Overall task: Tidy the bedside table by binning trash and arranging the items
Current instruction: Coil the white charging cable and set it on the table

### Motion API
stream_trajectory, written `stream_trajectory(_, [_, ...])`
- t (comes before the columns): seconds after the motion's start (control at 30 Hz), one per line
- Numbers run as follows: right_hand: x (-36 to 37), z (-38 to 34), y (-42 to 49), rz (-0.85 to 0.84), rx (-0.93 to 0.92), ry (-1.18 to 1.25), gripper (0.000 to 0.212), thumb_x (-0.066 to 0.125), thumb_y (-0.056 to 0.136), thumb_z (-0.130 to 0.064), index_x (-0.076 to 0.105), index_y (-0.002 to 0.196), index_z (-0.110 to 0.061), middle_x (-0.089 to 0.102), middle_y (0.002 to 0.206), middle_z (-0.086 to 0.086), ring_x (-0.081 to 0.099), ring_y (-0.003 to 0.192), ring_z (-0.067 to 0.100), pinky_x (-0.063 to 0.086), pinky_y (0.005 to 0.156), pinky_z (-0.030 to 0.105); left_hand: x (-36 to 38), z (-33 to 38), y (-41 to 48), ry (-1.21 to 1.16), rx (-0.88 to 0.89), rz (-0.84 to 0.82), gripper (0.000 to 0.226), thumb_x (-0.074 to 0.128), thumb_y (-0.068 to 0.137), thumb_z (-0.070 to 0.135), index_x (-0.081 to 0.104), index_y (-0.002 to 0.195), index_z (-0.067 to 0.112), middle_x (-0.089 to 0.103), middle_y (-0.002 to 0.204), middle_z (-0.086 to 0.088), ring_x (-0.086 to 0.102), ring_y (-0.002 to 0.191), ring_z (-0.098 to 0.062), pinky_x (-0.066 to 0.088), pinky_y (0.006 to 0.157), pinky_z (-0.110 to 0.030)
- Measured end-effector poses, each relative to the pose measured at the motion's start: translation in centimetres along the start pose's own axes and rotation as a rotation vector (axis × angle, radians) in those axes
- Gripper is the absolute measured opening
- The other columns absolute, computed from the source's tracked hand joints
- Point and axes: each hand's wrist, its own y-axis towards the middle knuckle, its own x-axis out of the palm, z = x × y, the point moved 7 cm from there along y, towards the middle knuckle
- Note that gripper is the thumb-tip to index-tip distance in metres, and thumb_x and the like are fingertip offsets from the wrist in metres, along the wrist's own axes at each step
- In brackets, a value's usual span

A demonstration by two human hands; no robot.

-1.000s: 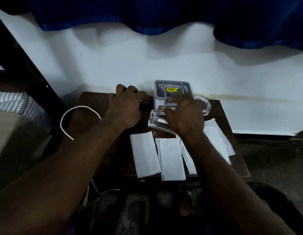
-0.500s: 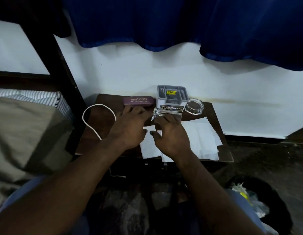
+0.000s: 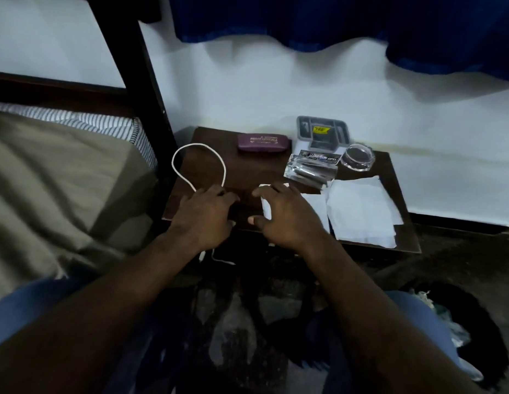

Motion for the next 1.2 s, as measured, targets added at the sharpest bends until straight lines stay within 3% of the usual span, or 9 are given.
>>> stream_trajectory(0.13, [1.2, -0.5, 2.7, -0.107, -0.029, -0.043, 0.060, 0.077, 0.084, -0.044, 0.059, 0.139, -0.026, 0.059, 0.136, 0.006, 0.055, 0.126, 0.031, 0.050, 0.103, 0.042, -0.3, -0.7, 1.9, 0.010, 0.007, -0.034, 0.052, 0.066, 0.085, 0.045, 0.054, 0.135, 0.032, 0.052, 0.135, -0.003, 0.054, 0.123, -0.033, 0.049, 0.096, -0.050])
stream_trajectory(0.27, [2.4, -0.4, 4.6, -0.152, -0.041, -0.095, 0.047, 0.073, 0.085, -0.042, 0.062, 0.123, -0.016, 0.061, 0.120, 0.011, 0.059, 0.112, 0.038, 0.052, 0.091, 0.044, -0.9, -0.2, 4.3, -0.010, 0.015, 0.007, 0.045, 0.065, 0.086, 0.042, 0.058, 0.128, 0.031, 0.054, 0.131, -0.003, 0.055, 0.119, -0.033, 0.049, 0.093, -0.049])
stream_trajectory(0.37, [3.0, -0.2, 5.5, -0.182, -0.054, -0.101, 0.043, 0.072, 0.086, -0.039, 0.062, 0.119, -0.013, 0.061, 0.116, 0.012, 0.060, 0.109, 0.038, 0.051, 0.090, 0.043, -0.1, -0.3, 5.4, -0.003, 0.016, -0.039, 0.039, 0.064, 0.086, 0.041, 0.059, 0.123, 0.030, 0.053, 0.128, -0.003, 0.056, 0.115, -0.033, 0.049, 0.089, -0.048])
stream_trajectory(0.47, [3.4, 0.1, 5.8, -0.200, -0.063, -0.096, 0.044, 0.074, 0.085, -0.041, 0.062, 0.118, -0.015, 0.061, 0.116, 0.011, 0.060, 0.109, 0.037, 0.051, 0.088, 0.041, 0.6, -1.0, 5.8, 0.038, -0.032, -0.090, 0.036, 0.063, 0.087, 0.040, 0.058, 0.121, 0.030, 0.050, 0.132, -0.007, 0.052, 0.117, -0.036, 0.047, 0.091, -0.048])
stream_trajectory(0.63, [3.3, 0.9, 5.9, -0.212, -0.037, -0.049, 0.061, 0.077, 0.083, -0.047, 0.060, 0.136, -0.022, 0.061, 0.129, 0.007, 0.061, 0.117, 0.030, 0.052, 0.093, 0.038, 0.9, -2.7, 6.5, 0.063, -0.117, -0.154, 0.040, 0.061, 0.092, 0.039, 0.056, 0.130, 0.031, 0.044, 0.136, -0.012, 0.050, 0.120, -0.039, 0.048, 0.094, -0.049])
stream_trajectory(0.8, [3.3, 1.0, 6.3, -0.197, -0.038, -0.031, 0.044, 0.077, 0.084, -0.042, 0.064, 0.115, -0.014, 0.063, 0.114, 0.010, 0.064, 0.105, 0.033, 0.052, 0.084, 0.039, 0.3, -0.7, 7.5, 0.008, -0.052, -0.109, 0.042, 0.063, 0.090, 0.042, 0.056, 0.130, 0.032, 0.046, 0.134, -0.010, 0.052, 0.119, -0.037, 0.050, 0.096, -0.049])
stream_trajectory(0.97, [3.5, 1.5, 5.9, -0.213, -0.017, -0.007, 0.053, 0.077, 0.084, -0.045, 0.062, 0.129, -0.022, 0.063, 0.124, 0.006, 0.062, 0.116, 0.028, 0.053, 0.092, 0.039, 1.6, -2.2, 7.1, 0.116, -0.159, -0.181, 0.041, 0.060, 0.093, 0.038, 0.054, 0.133, 0.034, 0.043, 0.134, -0.013, 0.047, 0.122, -0.039, 0.047, 0.094, -0.048])
stream_trajectory(1.07, [3.5, 1.6, 5.7, -0.224, -0.006, 0.015, 0.060, 0.078, 0.083, -0.046, 0.060, 0.136, -0.026, 0.063, 0.131, 0.003, 0.060, 0.122, 0.025, 0.053, 0.098, 0.042, 2.4, -3.1, 6.9, 0.201, -0.165, -0.234, 0.044, 0.061, 0.092, 0.037, 0.053, 0.135, 0.031, 0.051, 0.135, -0.014, 0.047, 0.125, -0.040, 0.045, 0.097, -0.048])
stream_trajectory(1.2, [3.6, 1.4, 5.8, -0.205, -0.028, 0.028, 0.059, 0.079, 0.083, -0.045, 0.061, 0.136, -0.024, 0.064, 0.129, 0.004, 0.062, 0.119, 0.026, 0.053, 0.097, 0.039, 2.4, -2.1, 7.3, 0.257, -0.104, -0.157, 0.030, 0.062, 0.089, 0.035, 0.060, 0.118, 0.026, 0.066, 0.123, -0.010, 0.054, 0.118, -0.037, 0.045, 0.093, -0.045])
